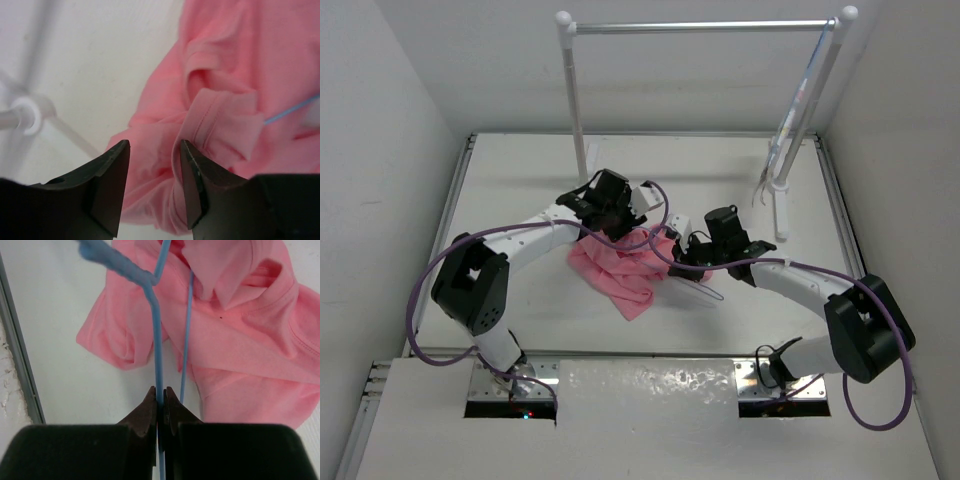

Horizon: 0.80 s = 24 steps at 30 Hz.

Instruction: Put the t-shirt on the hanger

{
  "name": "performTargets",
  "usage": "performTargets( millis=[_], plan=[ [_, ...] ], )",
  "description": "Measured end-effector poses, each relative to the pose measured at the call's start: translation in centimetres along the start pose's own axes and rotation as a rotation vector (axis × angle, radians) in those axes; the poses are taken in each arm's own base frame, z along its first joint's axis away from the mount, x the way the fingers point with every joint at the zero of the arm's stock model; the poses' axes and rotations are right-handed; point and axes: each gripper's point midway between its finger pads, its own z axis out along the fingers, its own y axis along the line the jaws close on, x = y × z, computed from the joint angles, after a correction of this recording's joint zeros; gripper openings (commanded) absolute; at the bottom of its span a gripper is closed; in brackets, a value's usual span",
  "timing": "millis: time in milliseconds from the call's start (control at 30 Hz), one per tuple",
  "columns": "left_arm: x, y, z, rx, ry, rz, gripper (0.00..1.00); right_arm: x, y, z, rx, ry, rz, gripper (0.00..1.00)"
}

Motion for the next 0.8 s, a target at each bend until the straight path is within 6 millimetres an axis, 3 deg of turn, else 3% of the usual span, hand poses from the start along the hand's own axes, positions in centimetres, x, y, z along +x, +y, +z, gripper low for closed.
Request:
performTargets(
  millis=[167, 367, 633, 800],
  plan=[
    [3.8, 2.7, 0.3, -0.192, 0.120, 0.033, 0.46, 0.3, 0.0, 0.2, 0.000, 0.001, 0.019, 0.00],
    [3.3, 6.1, -0.5, -0.378, 0.123, 0.055, 0.55, -0.7, -0.5, 0.3, 0.020, -0.041, 0.016, 0.00],
    [2.3, 5.0, -0.2, -0.275, 0.068, 0.011, 0.61, -1.0, -0.6, 0.5, 0.024, -0.060, 0.010, 0.00],
    [3.2, 4.0, 0.0, -0.135, 0.036, -0.076, 0.62, -1.0, -0.5, 0.5, 0.019, -0.064, 0.007, 0.00]
  ],
)
